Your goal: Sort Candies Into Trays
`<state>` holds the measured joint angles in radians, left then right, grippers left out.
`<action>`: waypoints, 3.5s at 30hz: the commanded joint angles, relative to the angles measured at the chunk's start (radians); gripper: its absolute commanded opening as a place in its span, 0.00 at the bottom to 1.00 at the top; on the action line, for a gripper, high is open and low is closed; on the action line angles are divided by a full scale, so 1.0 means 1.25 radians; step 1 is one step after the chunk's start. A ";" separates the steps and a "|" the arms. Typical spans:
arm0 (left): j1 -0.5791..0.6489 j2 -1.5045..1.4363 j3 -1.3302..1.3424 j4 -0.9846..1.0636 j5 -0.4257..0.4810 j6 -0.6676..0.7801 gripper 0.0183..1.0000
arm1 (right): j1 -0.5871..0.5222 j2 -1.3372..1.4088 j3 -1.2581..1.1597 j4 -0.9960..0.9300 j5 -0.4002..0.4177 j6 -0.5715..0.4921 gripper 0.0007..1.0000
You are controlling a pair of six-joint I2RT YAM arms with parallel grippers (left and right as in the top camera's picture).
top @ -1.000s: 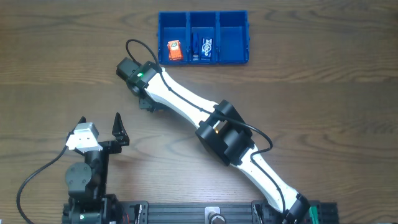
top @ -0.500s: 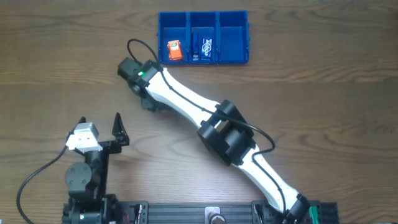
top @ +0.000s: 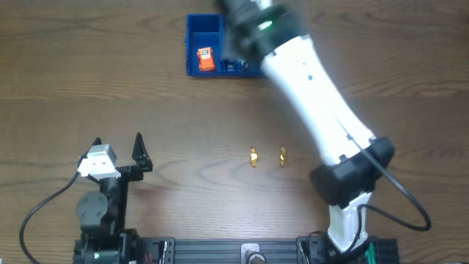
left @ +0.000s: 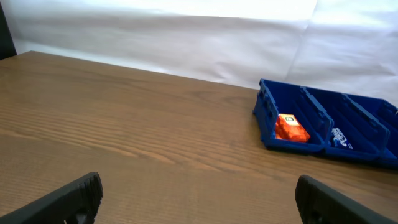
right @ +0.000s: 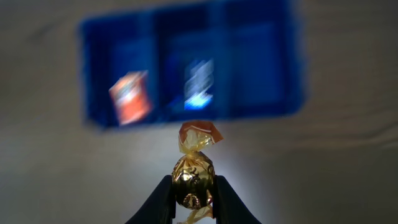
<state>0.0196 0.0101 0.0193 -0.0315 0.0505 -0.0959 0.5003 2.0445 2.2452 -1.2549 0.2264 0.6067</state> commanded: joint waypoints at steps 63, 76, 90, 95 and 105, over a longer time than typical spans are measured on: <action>0.005 -0.005 -0.012 -0.036 -0.007 0.011 1.00 | 0.201 -0.266 -0.882 0.273 -0.124 0.102 0.68; 0.005 -0.005 -0.012 -0.036 -0.007 0.011 1.00 | 0.184 -0.259 -0.961 0.355 -0.146 0.104 0.68; 0.005 -0.005 -0.012 -0.036 -0.007 0.011 1.00 | 0.169 -0.196 -0.961 0.403 -0.144 0.104 0.64; 0.005 -0.005 -0.012 -0.036 -0.007 0.011 1.00 | 0.163 -0.193 -0.961 0.405 -0.141 0.103 0.61; 0.005 -0.005 -0.012 -0.036 -0.007 0.011 1.00 | 0.160 -0.176 -0.961 0.420 -0.141 0.103 0.55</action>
<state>0.0196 0.0101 0.0193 -0.0322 0.0505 -0.0959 0.7078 1.8103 1.0477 -0.7357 0.0402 0.7269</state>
